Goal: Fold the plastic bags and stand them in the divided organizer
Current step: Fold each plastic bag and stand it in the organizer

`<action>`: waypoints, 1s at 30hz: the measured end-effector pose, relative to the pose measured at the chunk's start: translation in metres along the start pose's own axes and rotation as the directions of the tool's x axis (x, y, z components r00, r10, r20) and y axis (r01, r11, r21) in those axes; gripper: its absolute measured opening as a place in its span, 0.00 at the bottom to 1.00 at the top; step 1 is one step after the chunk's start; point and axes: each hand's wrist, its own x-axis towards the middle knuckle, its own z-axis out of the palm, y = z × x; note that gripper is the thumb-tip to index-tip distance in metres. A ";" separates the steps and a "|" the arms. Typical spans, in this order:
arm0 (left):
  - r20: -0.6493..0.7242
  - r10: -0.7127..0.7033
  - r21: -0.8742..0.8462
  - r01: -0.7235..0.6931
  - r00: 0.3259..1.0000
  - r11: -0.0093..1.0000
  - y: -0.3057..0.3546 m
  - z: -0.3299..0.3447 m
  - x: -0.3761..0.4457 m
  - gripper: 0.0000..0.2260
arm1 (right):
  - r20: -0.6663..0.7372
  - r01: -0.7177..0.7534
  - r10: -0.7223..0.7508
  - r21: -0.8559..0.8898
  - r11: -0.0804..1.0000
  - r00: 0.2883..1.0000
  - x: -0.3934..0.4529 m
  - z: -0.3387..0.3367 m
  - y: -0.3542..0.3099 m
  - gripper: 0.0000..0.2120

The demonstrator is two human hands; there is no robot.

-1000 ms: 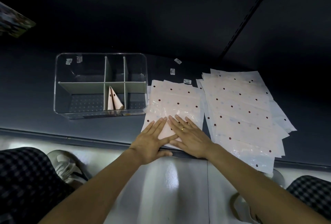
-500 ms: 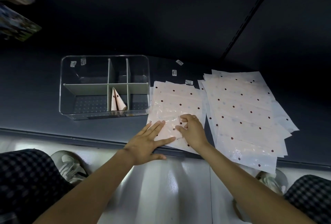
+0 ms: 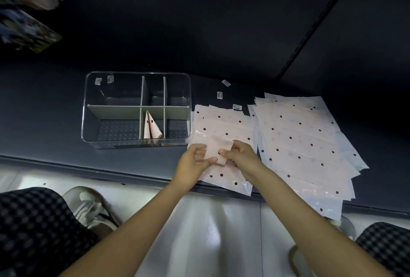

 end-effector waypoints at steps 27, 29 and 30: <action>0.083 0.383 0.834 -0.274 0.920 0.479 0.031 -0.123 0.033 0.18 | 0.031 0.338 -0.587 -0.841 0.422 0.809 -0.005 0.069 -0.060 0.07; 0.092 0.379 0.913 -0.230 0.921 0.337 0.021 -0.127 0.034 0.17 | -0.029 0.331 -0.584 -0.800 0.500 0.812 0.000 0.078 -0.069 0.06; 0.077 0.399 0.932 -0.208 0.914 0.296 0.017 -0.129 0.034 0.15 | -0.038 0.336 -0.576 -0.780 0.528 0.817 0.003 0.083 -0.073 0.05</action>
